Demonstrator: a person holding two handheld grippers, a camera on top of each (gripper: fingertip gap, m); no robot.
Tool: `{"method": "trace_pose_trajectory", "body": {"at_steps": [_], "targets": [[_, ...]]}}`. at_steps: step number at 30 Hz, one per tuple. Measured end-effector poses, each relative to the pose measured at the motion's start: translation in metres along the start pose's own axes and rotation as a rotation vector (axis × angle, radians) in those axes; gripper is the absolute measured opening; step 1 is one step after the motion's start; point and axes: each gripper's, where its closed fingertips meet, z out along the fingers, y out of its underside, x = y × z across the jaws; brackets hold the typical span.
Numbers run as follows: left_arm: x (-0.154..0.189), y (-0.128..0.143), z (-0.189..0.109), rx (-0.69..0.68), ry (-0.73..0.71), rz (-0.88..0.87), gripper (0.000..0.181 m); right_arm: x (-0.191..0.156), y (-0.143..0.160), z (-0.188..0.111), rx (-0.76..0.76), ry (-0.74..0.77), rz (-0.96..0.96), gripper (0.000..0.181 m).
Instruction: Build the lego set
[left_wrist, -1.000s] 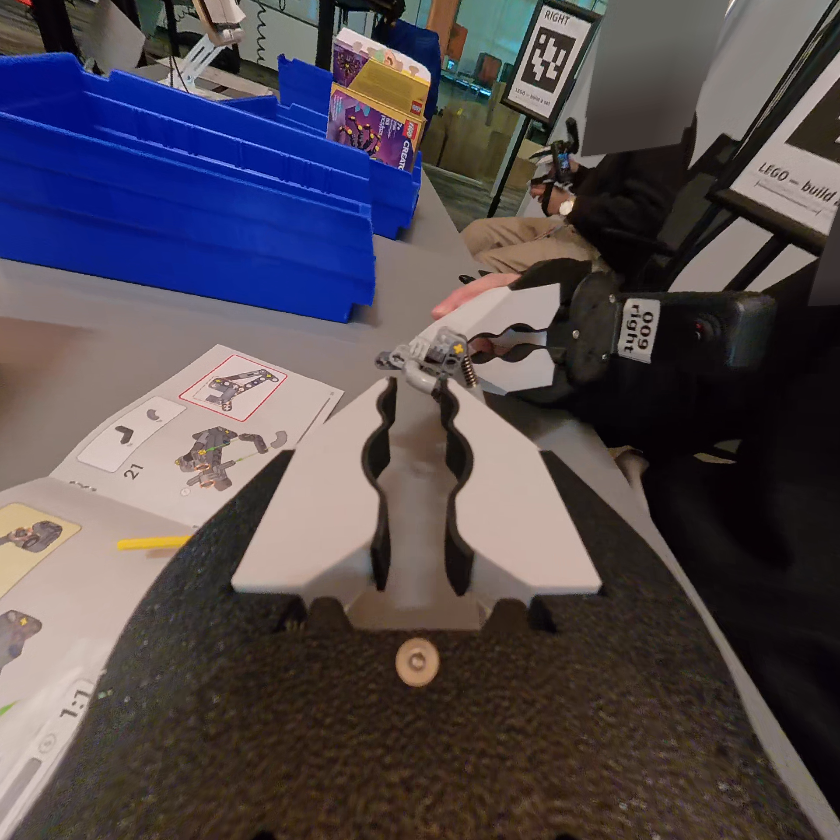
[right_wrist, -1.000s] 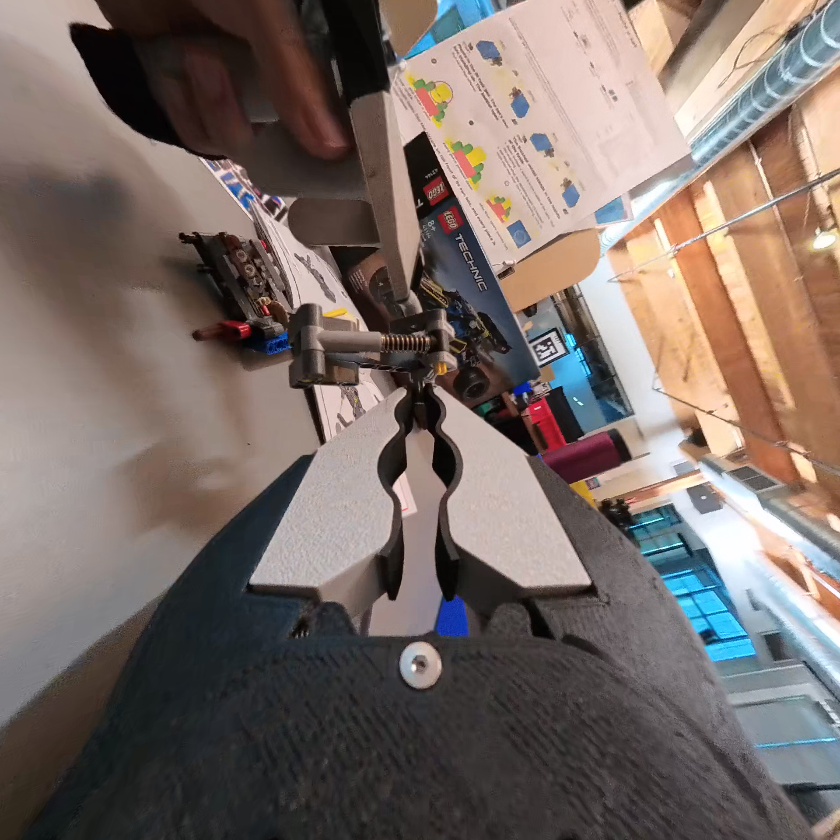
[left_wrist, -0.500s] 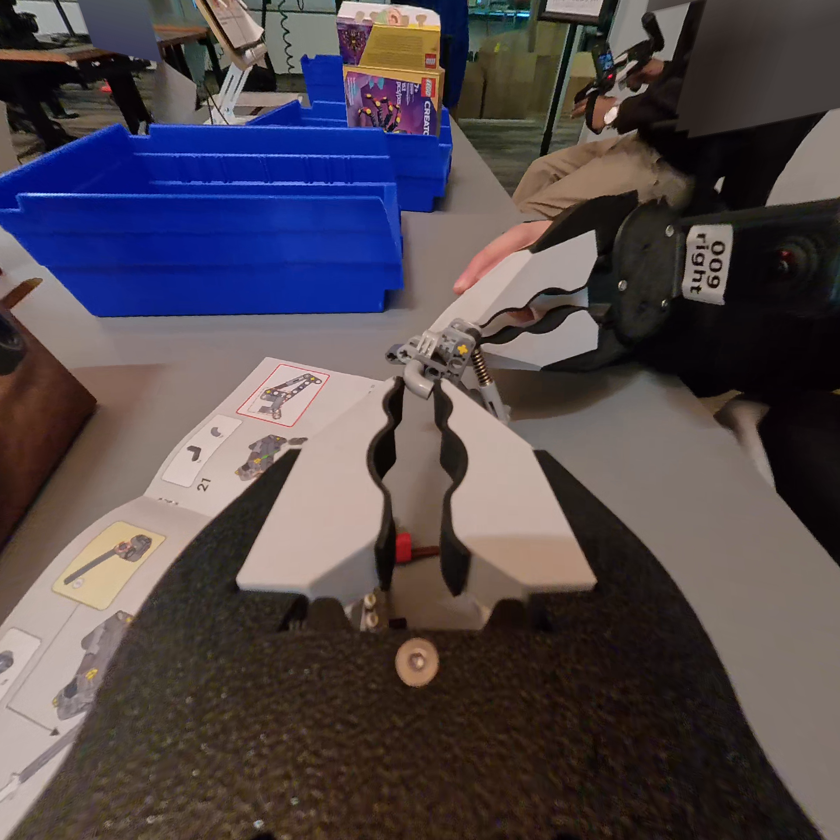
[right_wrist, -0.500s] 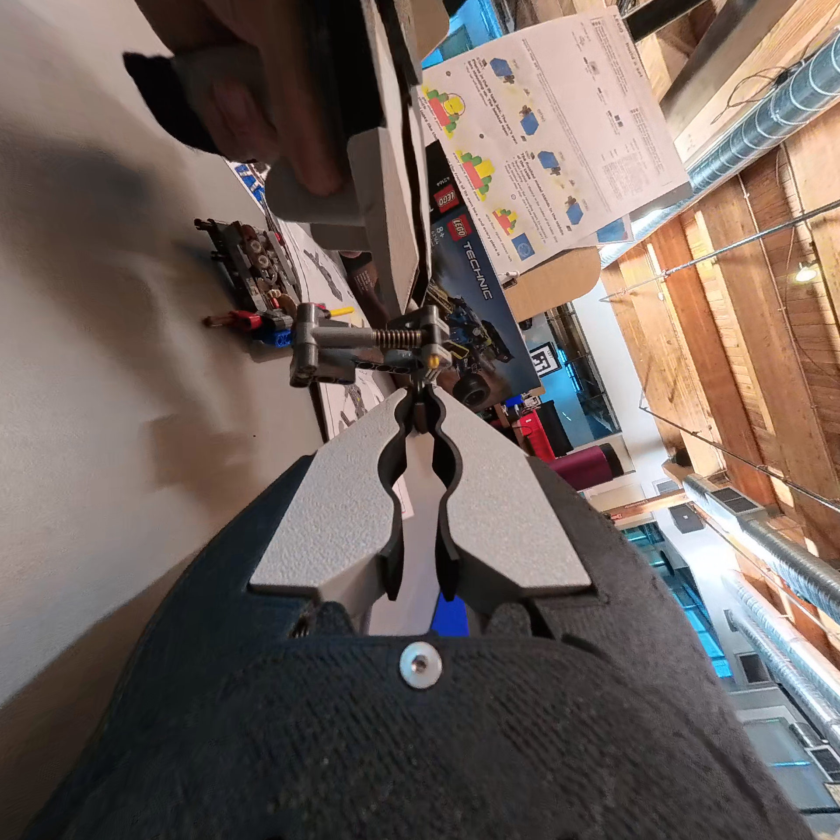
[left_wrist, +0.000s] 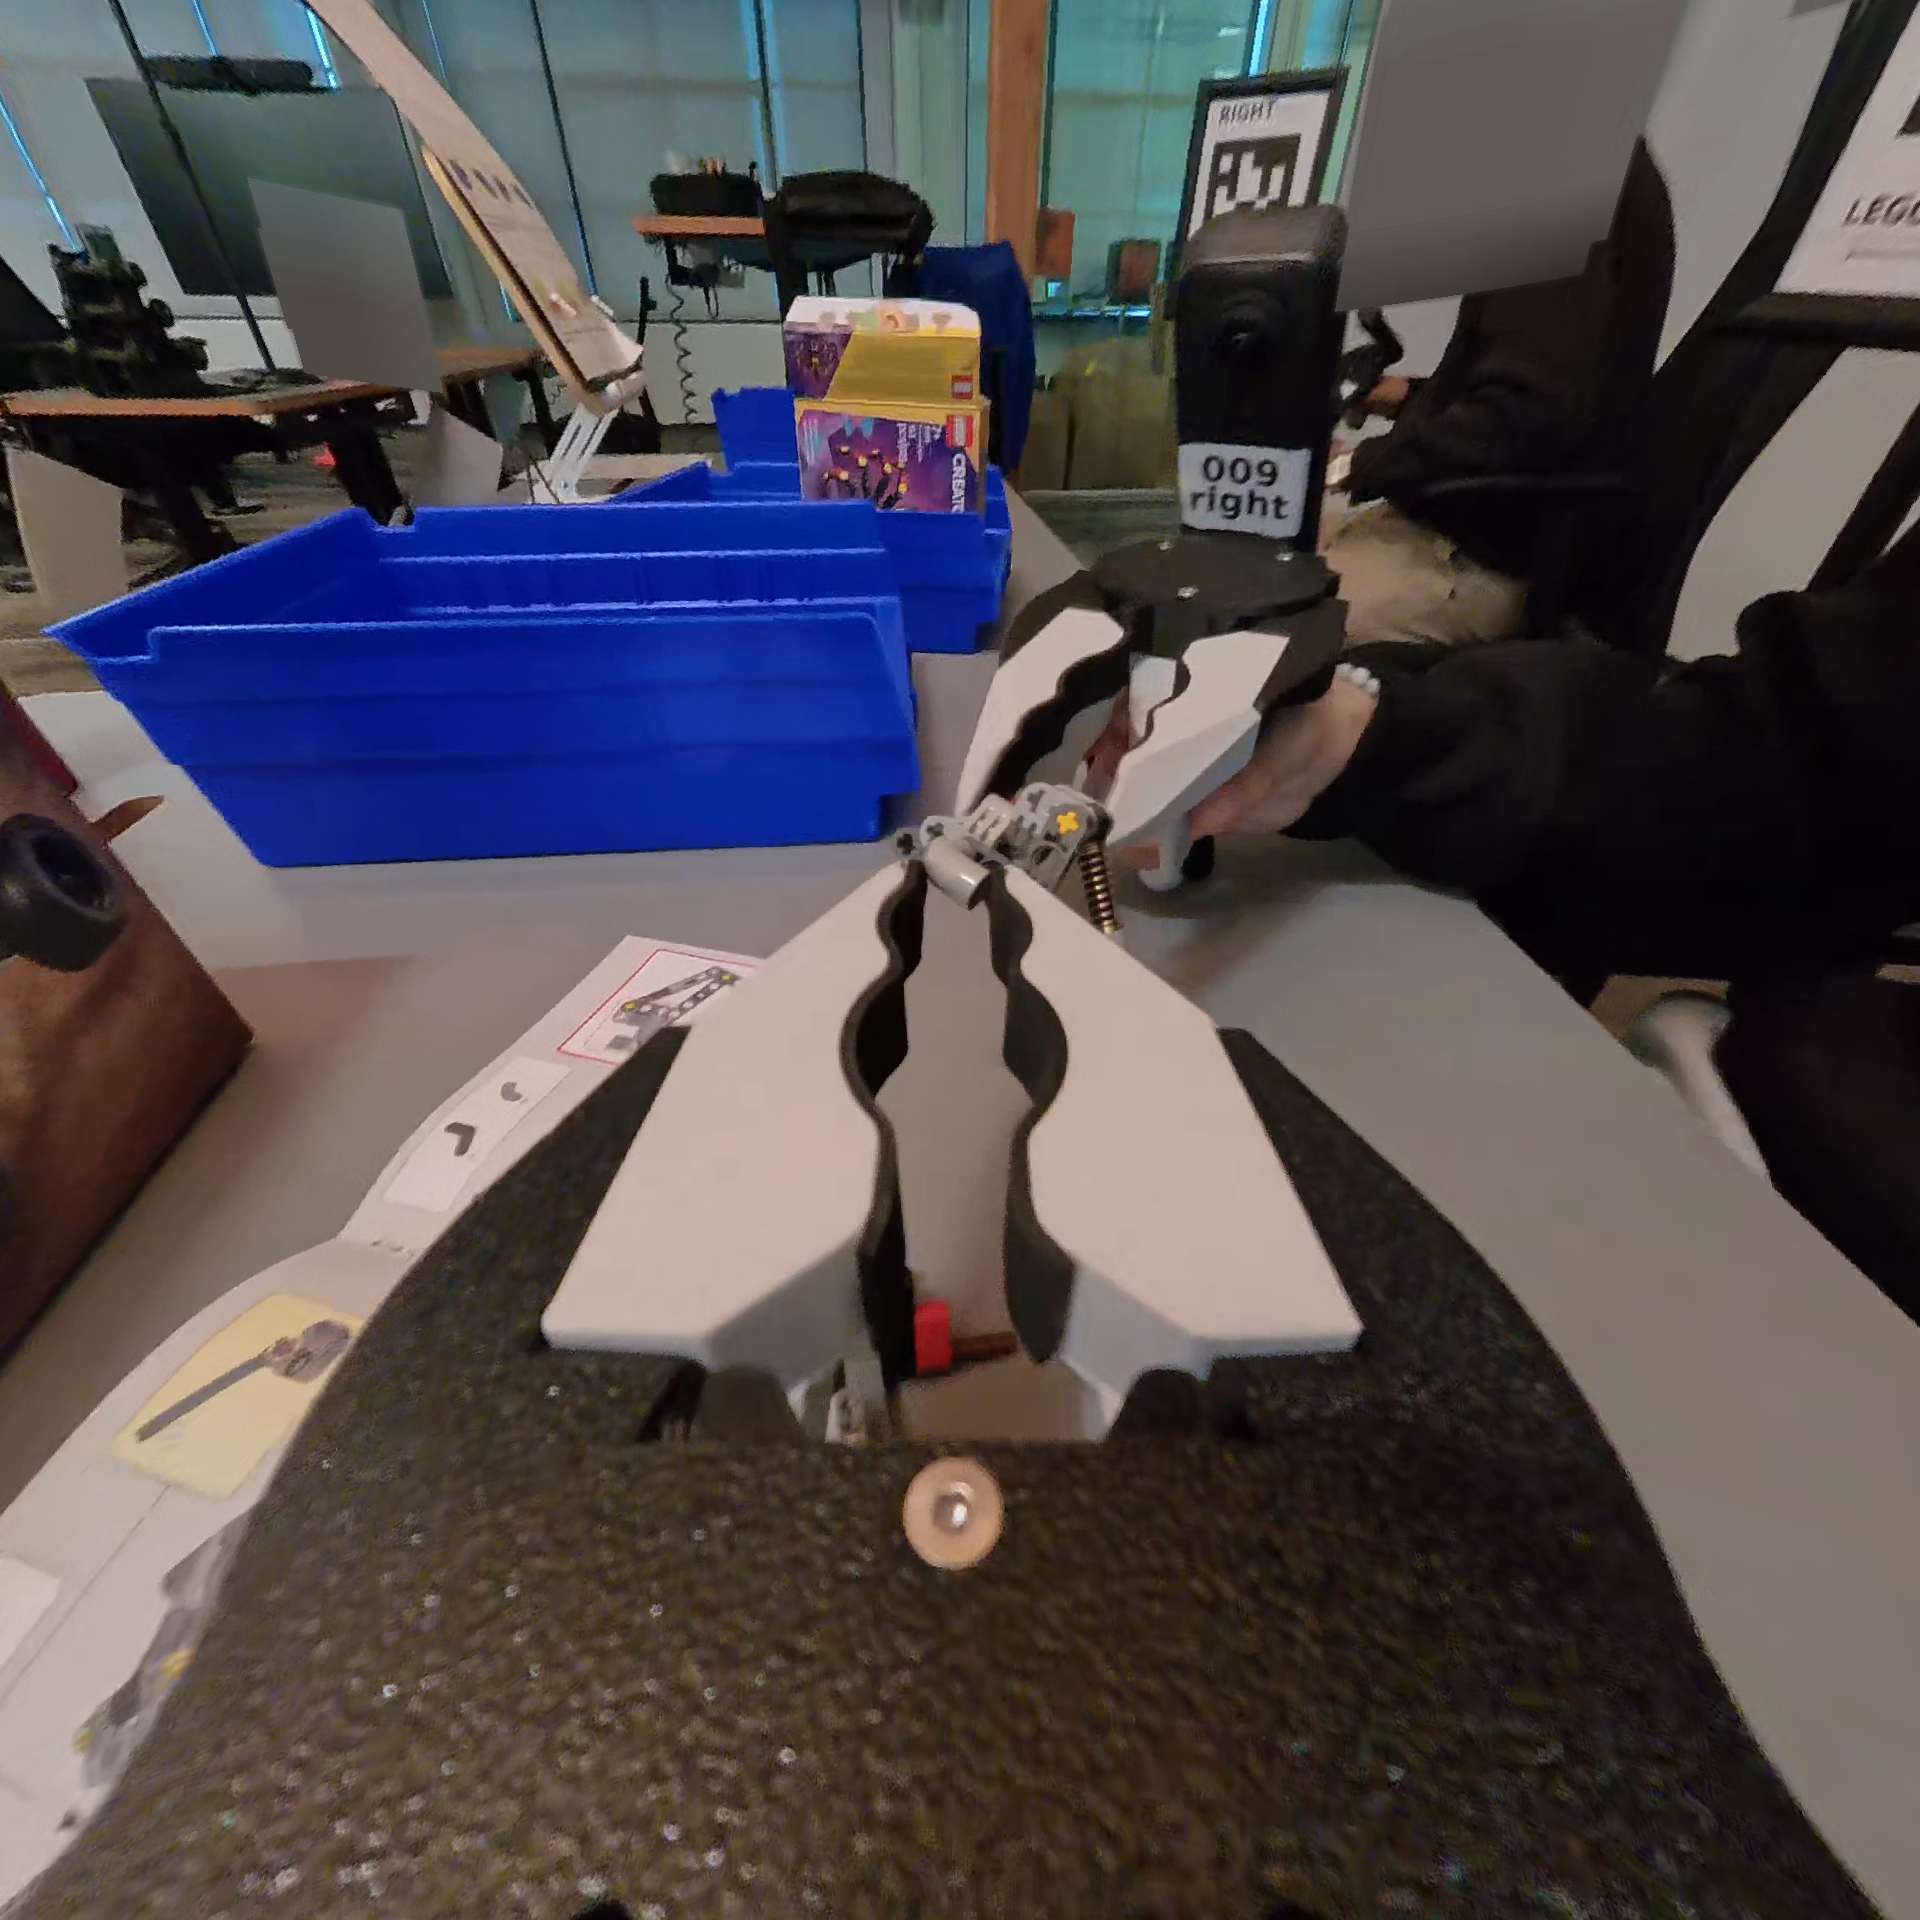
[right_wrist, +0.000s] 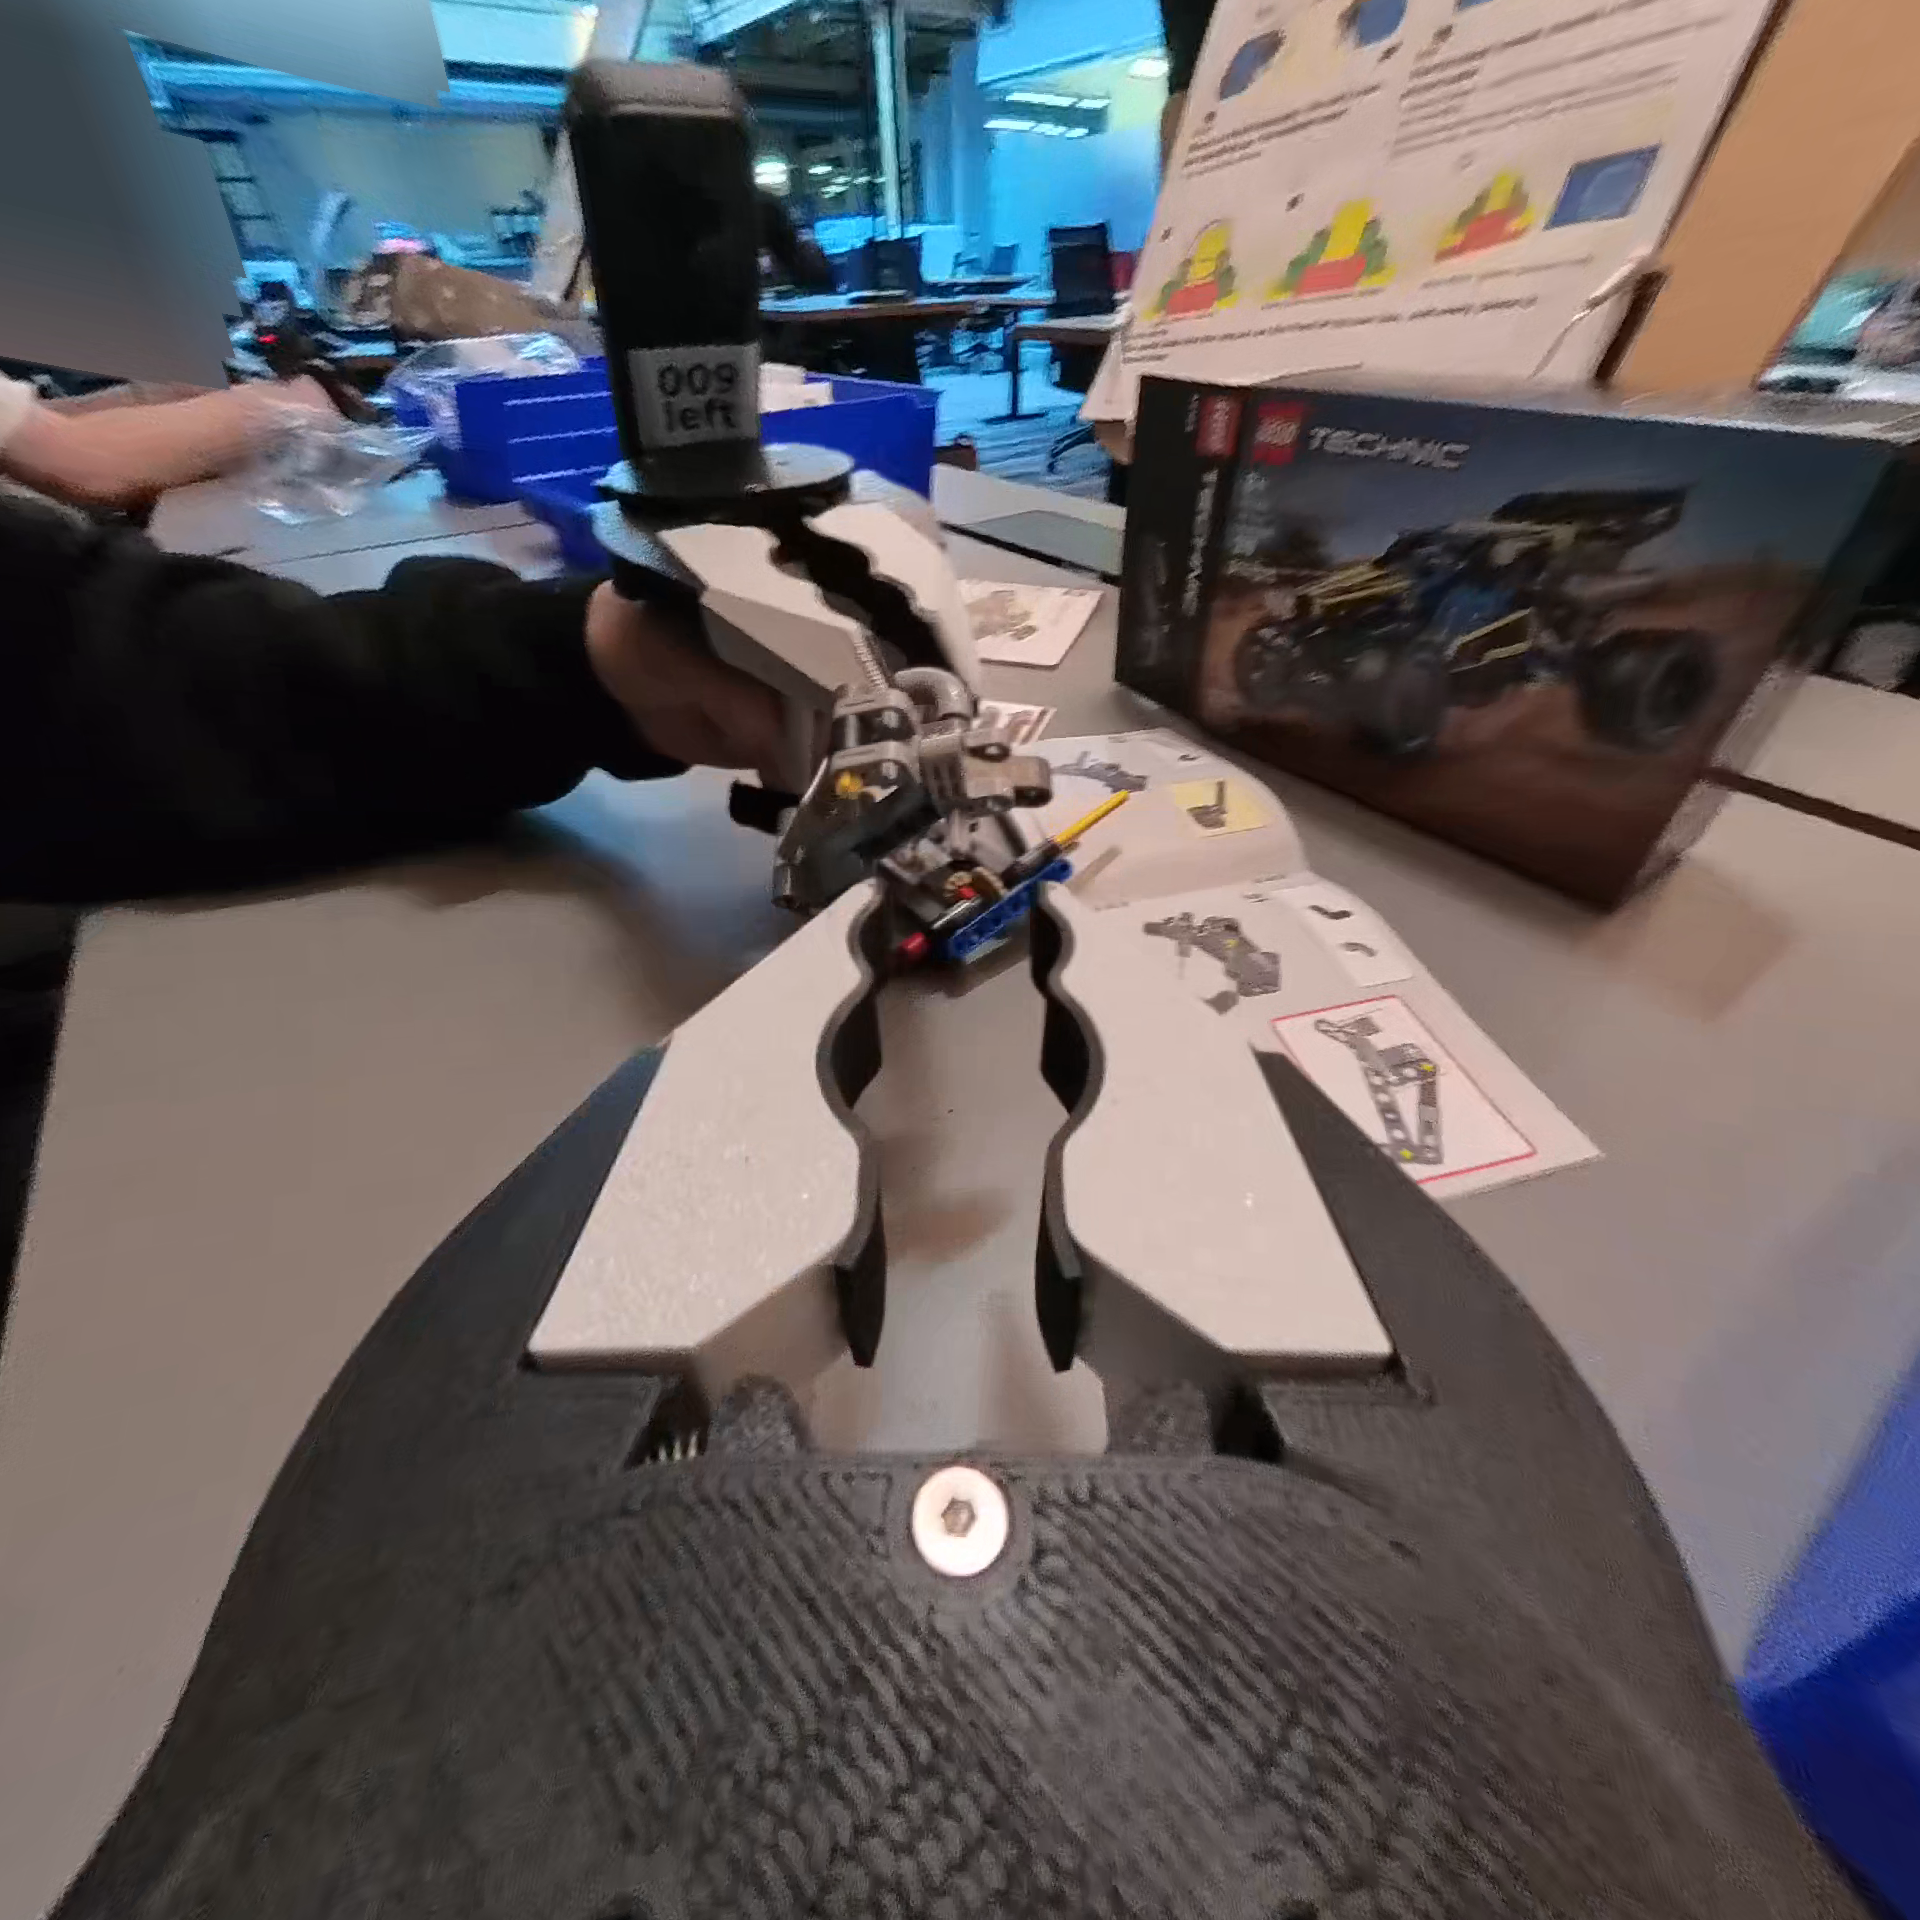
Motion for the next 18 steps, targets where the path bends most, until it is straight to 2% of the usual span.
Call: {"method": "trace_pose_trajectory", "body": {"at_steps": [6,10,12,14,18], "targets": [[0.006,0.001,0.003,-0.005,0.026,0.004,0.009,-0.004,0.003,0.006,-0.028,0.01,-0.036,0.009],[0.008,0.001,0.005,-0.003,0.029,0.012,0.008,-0.005,0.004,0.008,-0.036,0.005,-0.039,0.01],[0.009,0.001,0.007,-0.01,0.03,0.02,0.008,-0.009,0.004,0.008,-0.035,-0.006,-0.057,0.003],[0.009,0.001,0.007,-0.016,0.026,0.029,0.008,-0.008,0.005,0.009,-0.044,0.003,-0.072,0.003],[0.011,0.015,0.005,-0.145,0.054,-0.011,0.007,-0.004,0.01,0.007,-0.074,0.04,-0.175,0.002]]}}
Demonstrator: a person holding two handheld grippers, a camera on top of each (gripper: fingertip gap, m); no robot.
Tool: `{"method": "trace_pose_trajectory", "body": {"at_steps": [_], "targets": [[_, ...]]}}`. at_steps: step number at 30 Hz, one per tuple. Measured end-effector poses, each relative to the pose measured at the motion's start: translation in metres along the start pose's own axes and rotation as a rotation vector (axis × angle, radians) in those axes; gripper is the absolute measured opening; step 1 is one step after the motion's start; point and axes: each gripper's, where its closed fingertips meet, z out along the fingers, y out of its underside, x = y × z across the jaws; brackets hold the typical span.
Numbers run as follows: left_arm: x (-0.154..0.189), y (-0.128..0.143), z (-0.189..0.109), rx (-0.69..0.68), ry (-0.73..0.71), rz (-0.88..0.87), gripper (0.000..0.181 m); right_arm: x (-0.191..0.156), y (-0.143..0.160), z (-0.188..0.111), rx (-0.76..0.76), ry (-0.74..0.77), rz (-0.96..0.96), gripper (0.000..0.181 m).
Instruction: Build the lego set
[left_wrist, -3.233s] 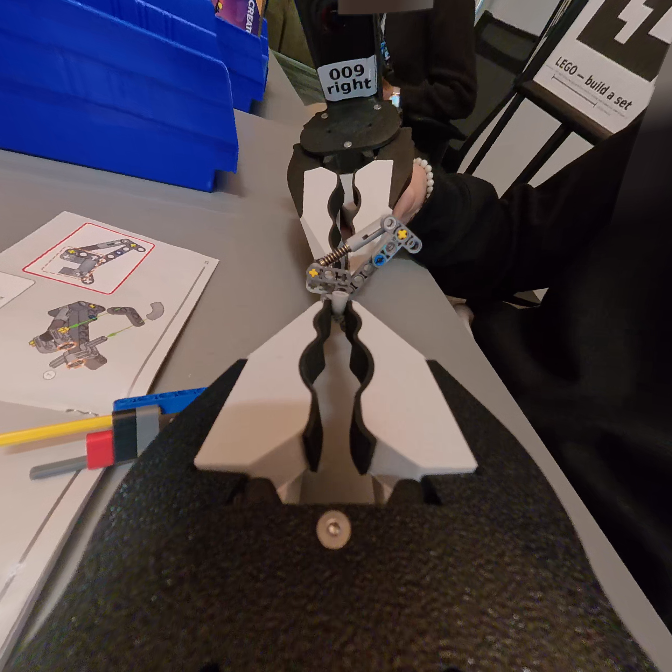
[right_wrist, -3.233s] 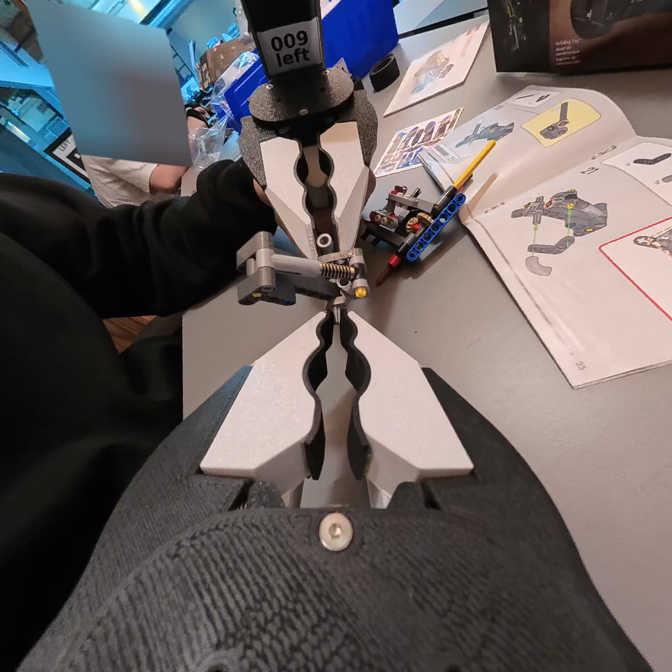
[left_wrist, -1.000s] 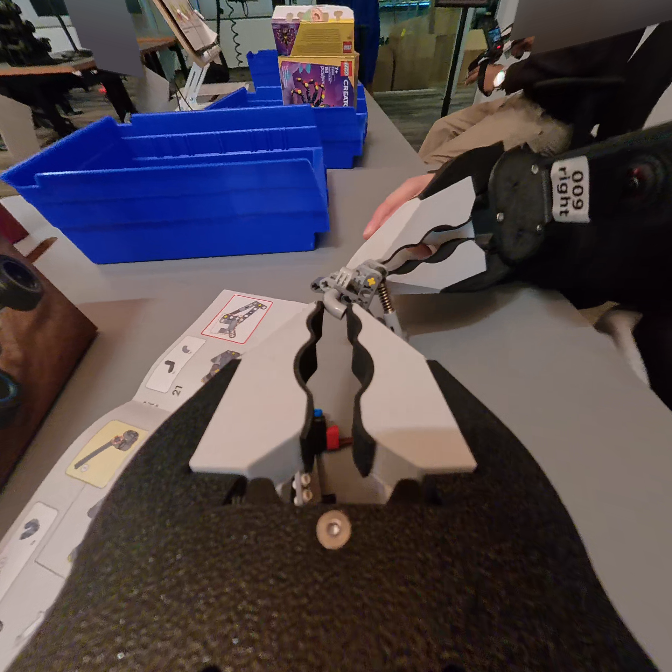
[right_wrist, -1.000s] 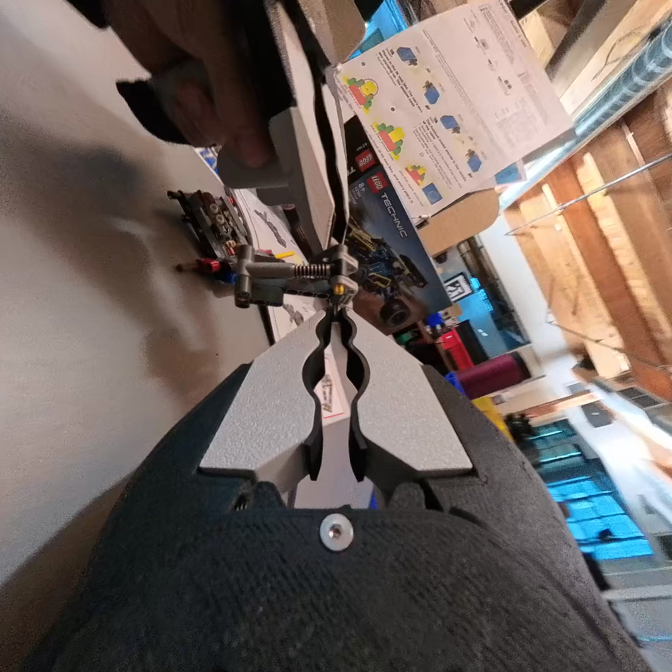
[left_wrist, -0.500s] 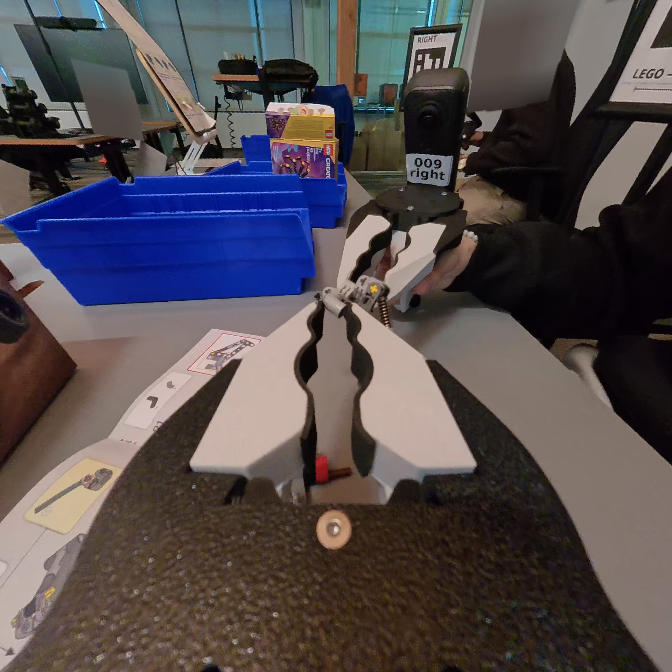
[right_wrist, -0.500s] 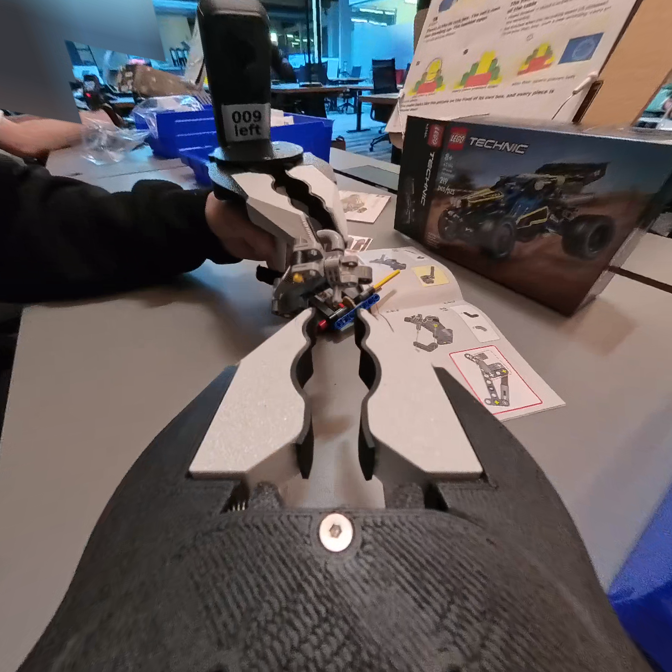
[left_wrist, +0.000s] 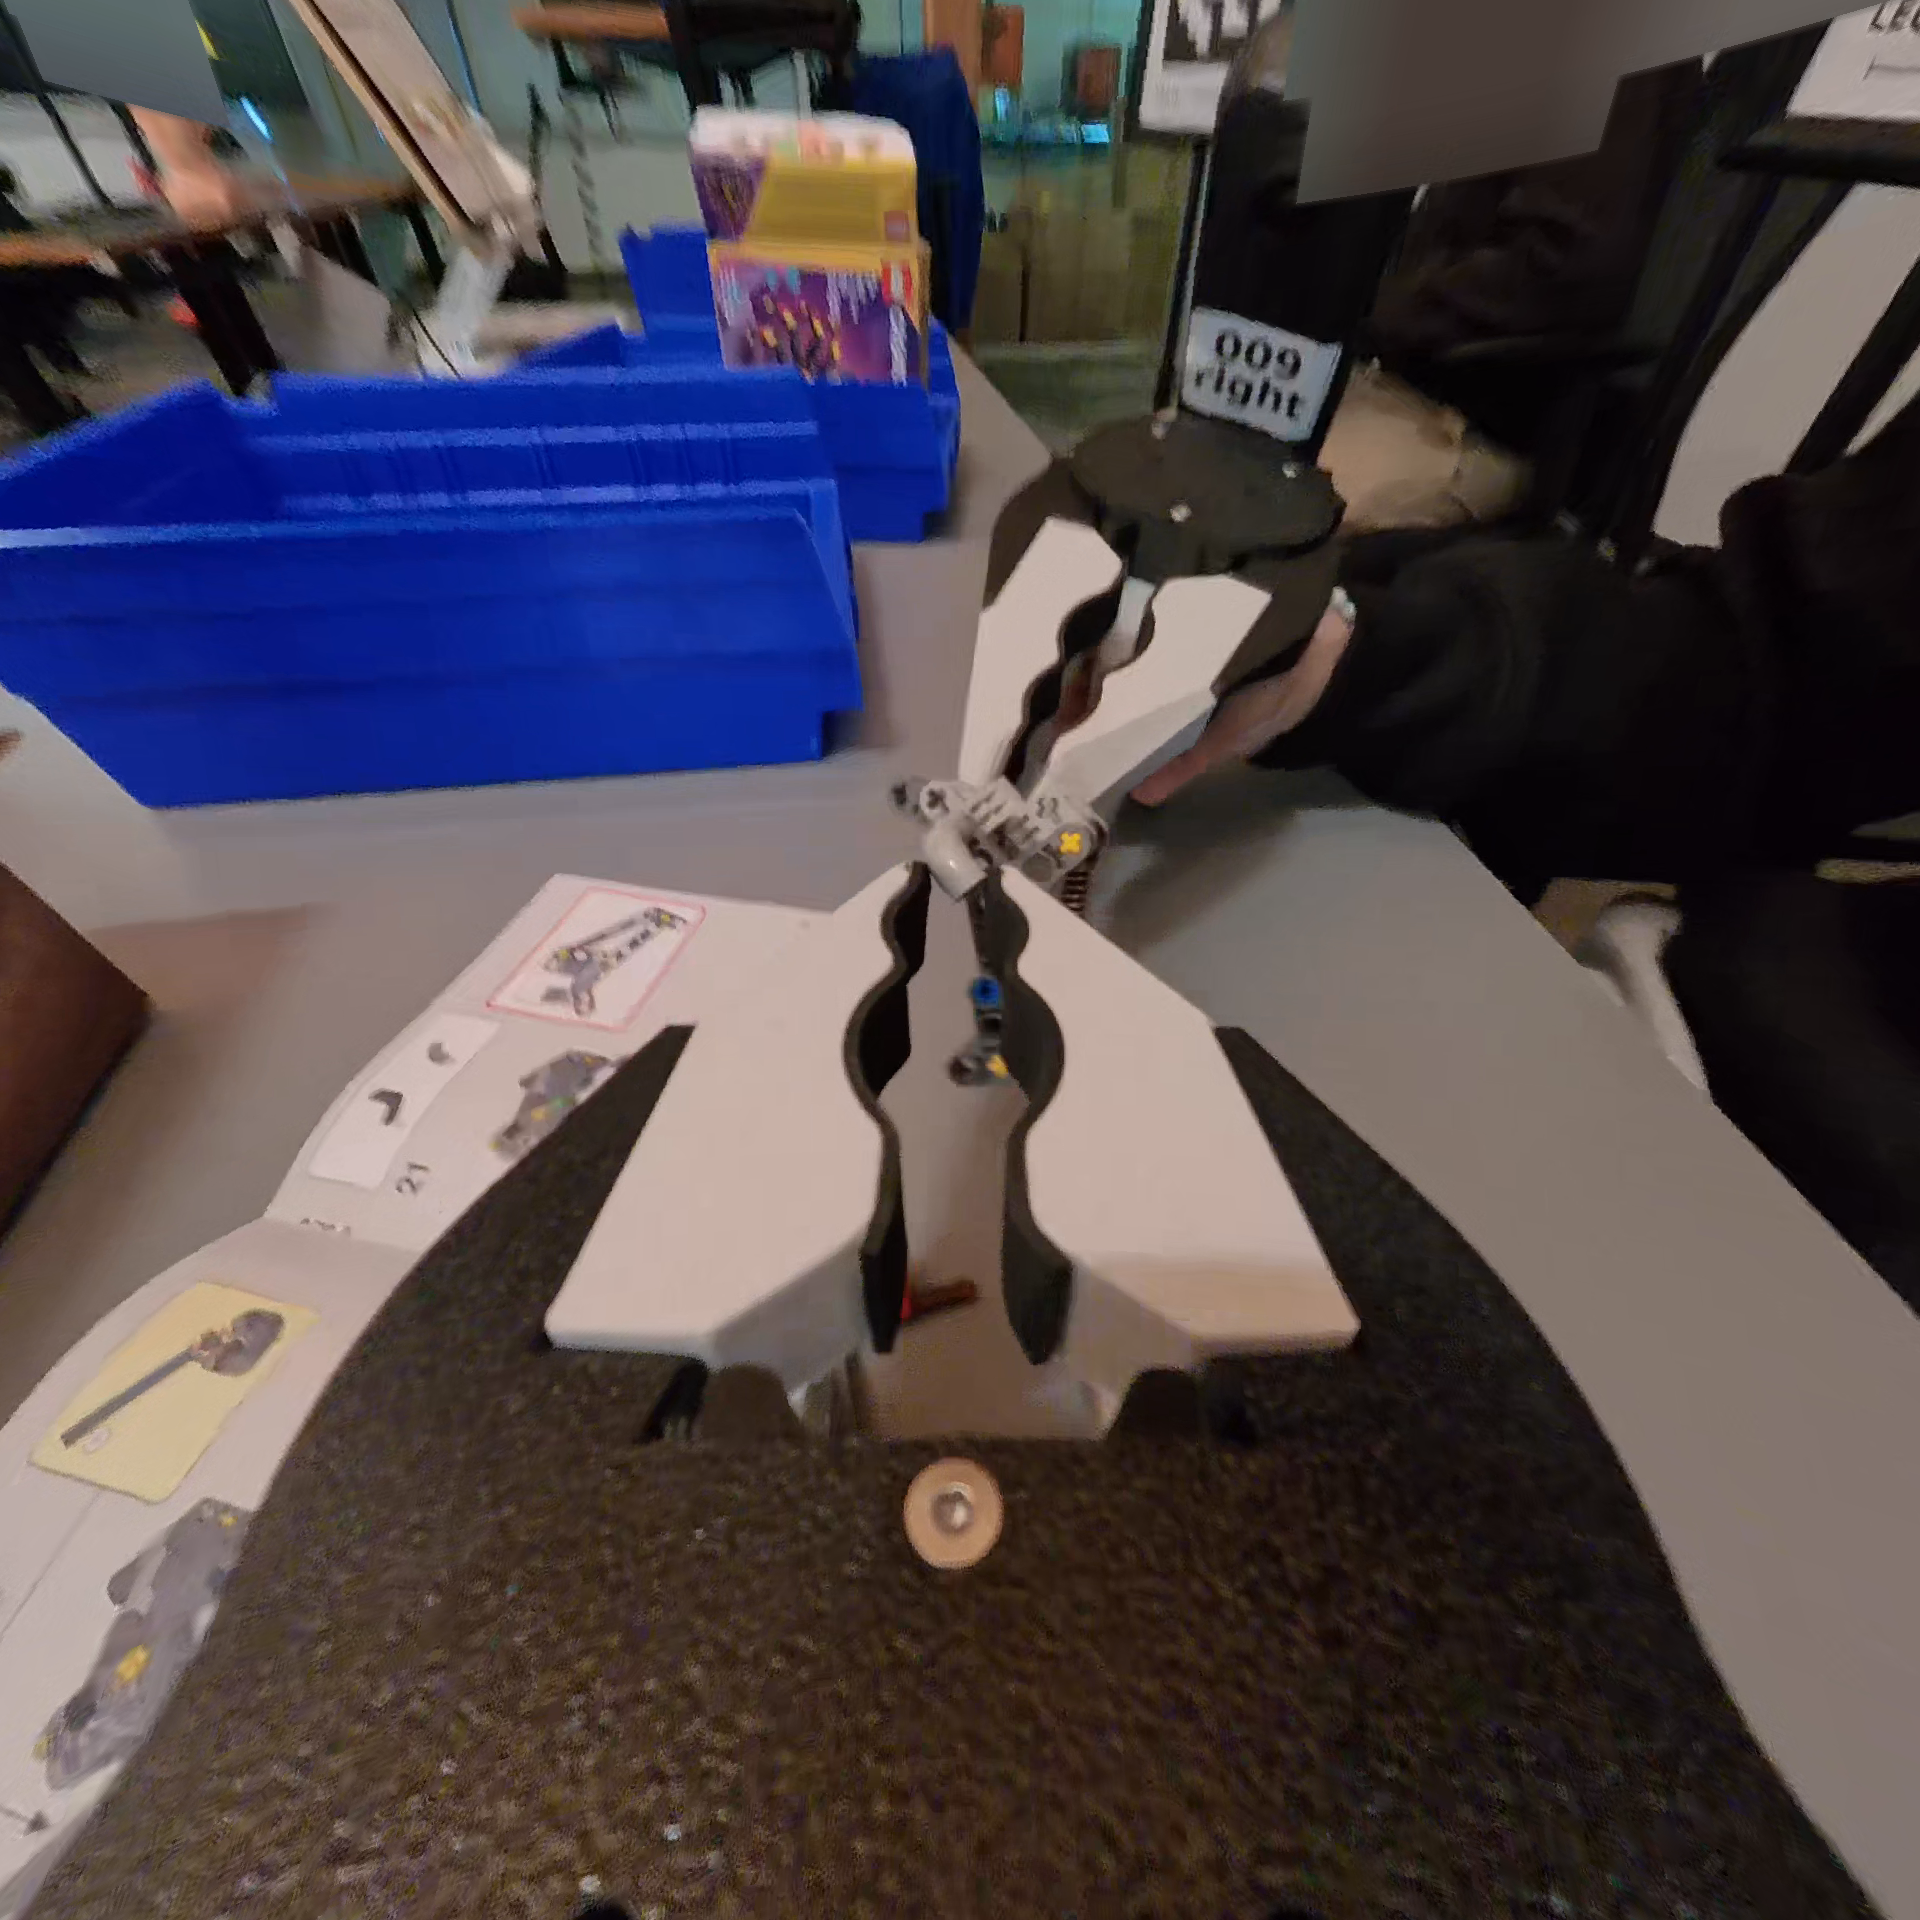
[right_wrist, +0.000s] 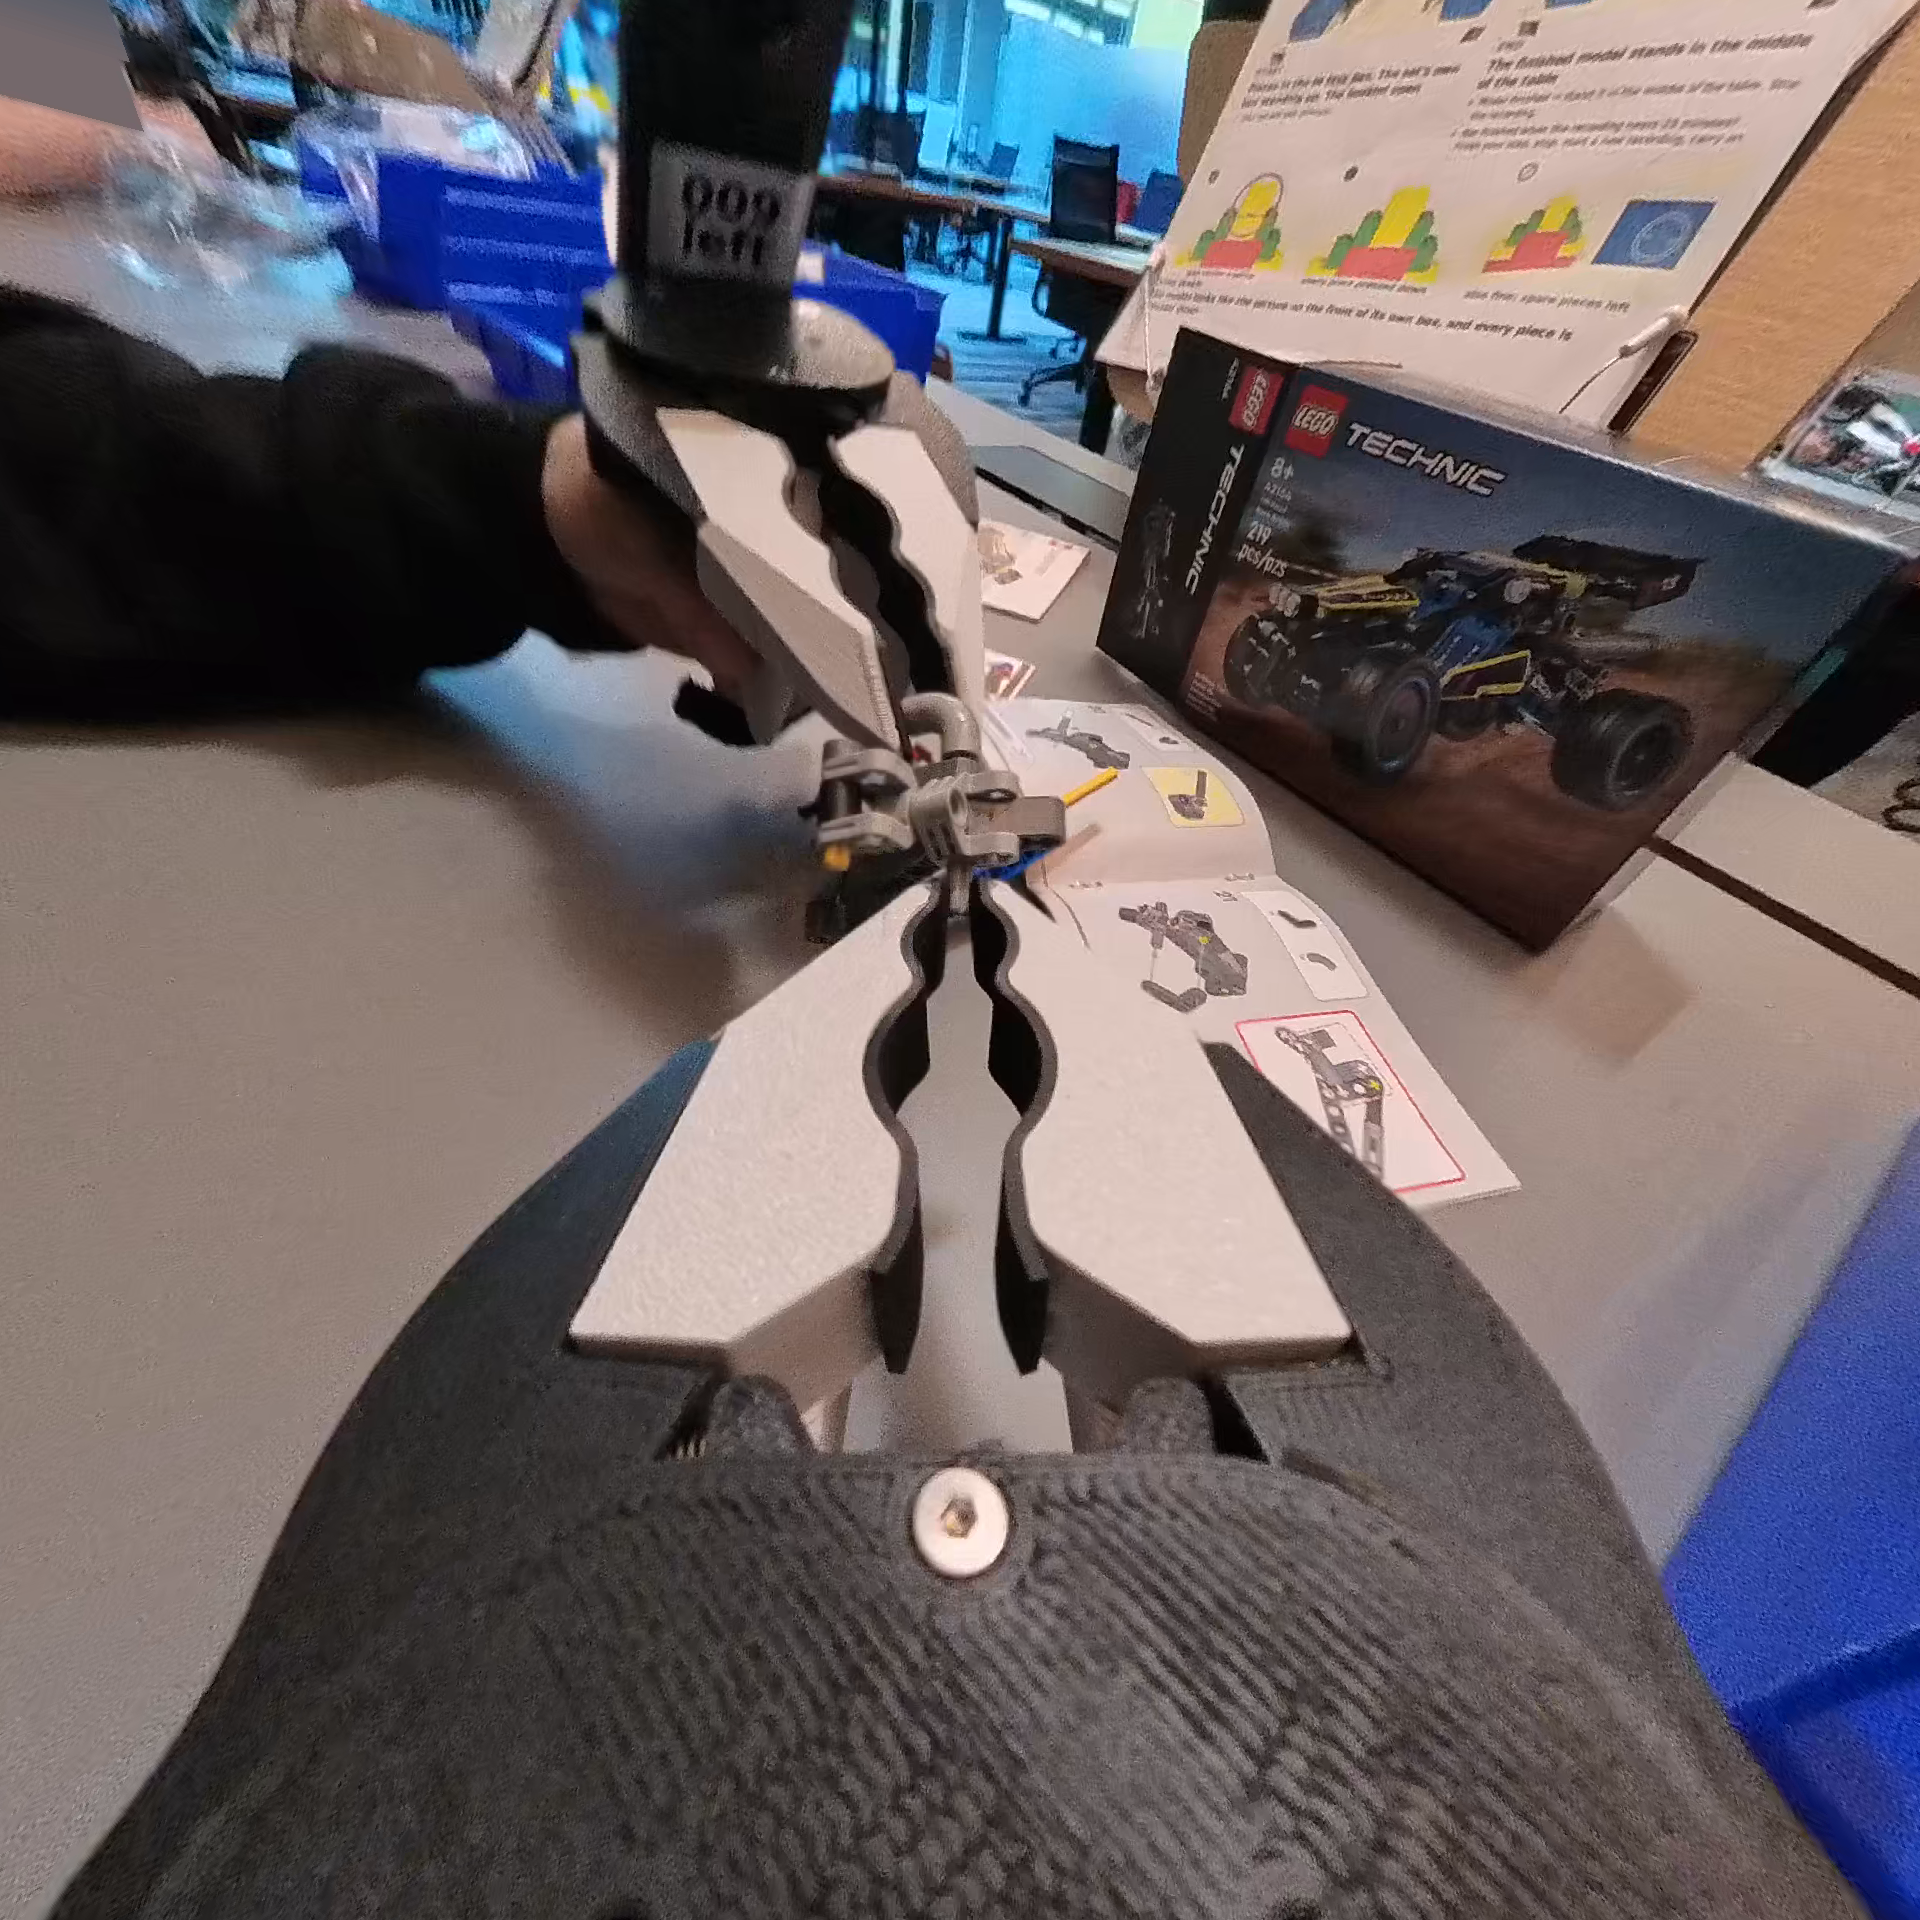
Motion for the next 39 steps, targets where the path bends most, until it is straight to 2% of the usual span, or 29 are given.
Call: {"method": "trace_pose_trajectory", "body": {"at_steps": [3,8,10,11,15,20,22,25,28,39], "targets": [[0.002,0.011,0.002,-0.077,0.043,-0.129,0.01,-0.002,0.008,0.0,-0.041,0.01,-0.114,0.002],[0.001,0.022,0.004,-0.112,0.073,-0.246,0.01,-0.006,0.017,0.005,-0.094,0.034,-0.248,0.002],[0.002,0.019,0.003,-0.097,0.077,-0.24,0.008,-0.009,0.021,0.008,-0.12,0.036,-0.295,0.002],[0.004,0.019,0.002,-0.107,0.089,-0.232,0.0,-0.009,0.02,0.009,-0.114,0.051,-0.317,0.002],[0.006,0.033,0.002,-0.213,0.073,-0.158,0.0,-0.007,0.015,0.009,-0.083,0.075,-0.317,0.002],[-0.001,0.02,-0.002,-0.143,0.036,-0.155,0.014,-0.004,0.014,0.006,-0.066,0.083,-0.336,0.002],[-0.007,0.022,-0.004,-0.158,-0.003,-0.133,0.013,-0.007,0.013,0.005,-0.051,0.072,-0.343,0.002],[-0.001,0.03,-0.001,-0.202,0.02,-0.098,0.012,-0.011,0.01,0.006,-0.029,0.049,-0.349,0.002],[0.002,0.032,0.003,-0.202,0.028,-0.074,0.005,-0.012,0.008,0.006,-0.014,0.046,-0.35,0.002],[0.006,0.034,0.002,-0.214,0.056,-0.007,0.005,-0.016,0.01,0.007,-0.025,0.031,-0.375,0.002]]}}
